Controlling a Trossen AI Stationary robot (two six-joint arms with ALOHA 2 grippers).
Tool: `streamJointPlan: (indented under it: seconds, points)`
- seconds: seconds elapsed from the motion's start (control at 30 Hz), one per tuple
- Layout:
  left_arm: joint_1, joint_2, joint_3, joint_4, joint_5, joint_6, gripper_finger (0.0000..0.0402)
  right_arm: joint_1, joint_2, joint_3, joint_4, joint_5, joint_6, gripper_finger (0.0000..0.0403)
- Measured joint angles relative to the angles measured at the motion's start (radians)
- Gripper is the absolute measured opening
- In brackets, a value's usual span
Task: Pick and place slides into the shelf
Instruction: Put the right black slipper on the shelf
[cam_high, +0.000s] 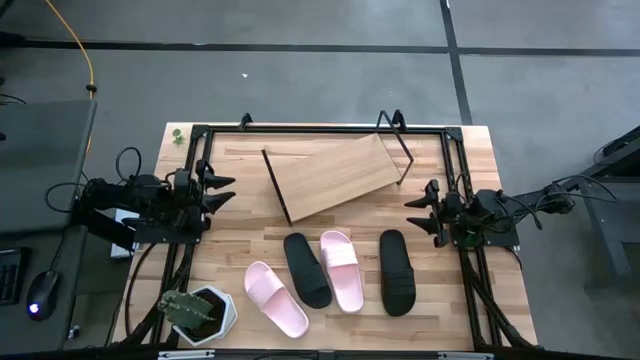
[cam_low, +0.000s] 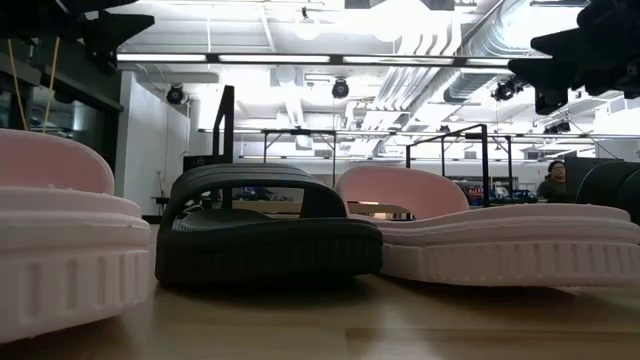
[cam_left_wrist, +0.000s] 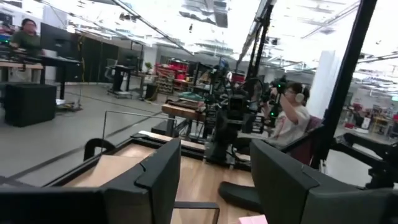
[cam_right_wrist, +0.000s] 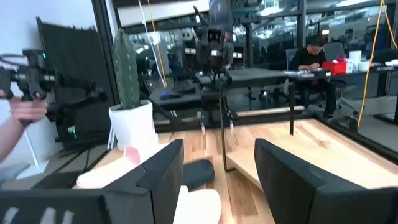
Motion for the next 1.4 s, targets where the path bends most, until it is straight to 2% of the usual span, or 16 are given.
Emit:
streamJointPlan:
  seconds: [0.23, 0.37, 0.5, 0.63, 0.87, 1.1, 1.4]
  points:
    - [0.000, 0.000, 0.000, 0.028, 0.041, -0.042, 0.0177, 0.000, 0.002, 0.006, 0.069, 0.000, 0.001, 0.0188]
    - [0.000, 0.000, 0.001, 0.046, 0.053, -0.049, 0.0177, 0.000, 0.004, 0.055, 0.070, -0.002, -0.024, 0.0188]
    - [0.000, 0.011, 0.065, 0.033, 0.057, -0.055, 0.0177, 0.000, 0.005, 0.137, 0.029, -0.005, -0.048, 0.0188]
    - [0.000, 0.055, 0.156, -0.061, 0.088, -0.062, 0.0177, 0.000, 0.039, 0.234, -0.071, -0.005, -0.053, 0.0188]
    - [0.000, 0.199, 0.248, -0.096, 0.087, -0.058, 0.0177, 0.000, 0.229, 0.432, -0.155, -0.004, -0.119, 0.0188]
    - [0.000, 0.333, 0.310, -0.096, 0.087, -0.055, 0.0177, 0.000, 0.463, 0.691, -0.244, -0.004, -0.196, 0.0188]
    - [0.000, 0.381, 0.335, -0.105, 0.089, -0.078, 0.0177, 0.000, 0.742, 1.071, -0.575, -0.012, -0.149, 0.0188]
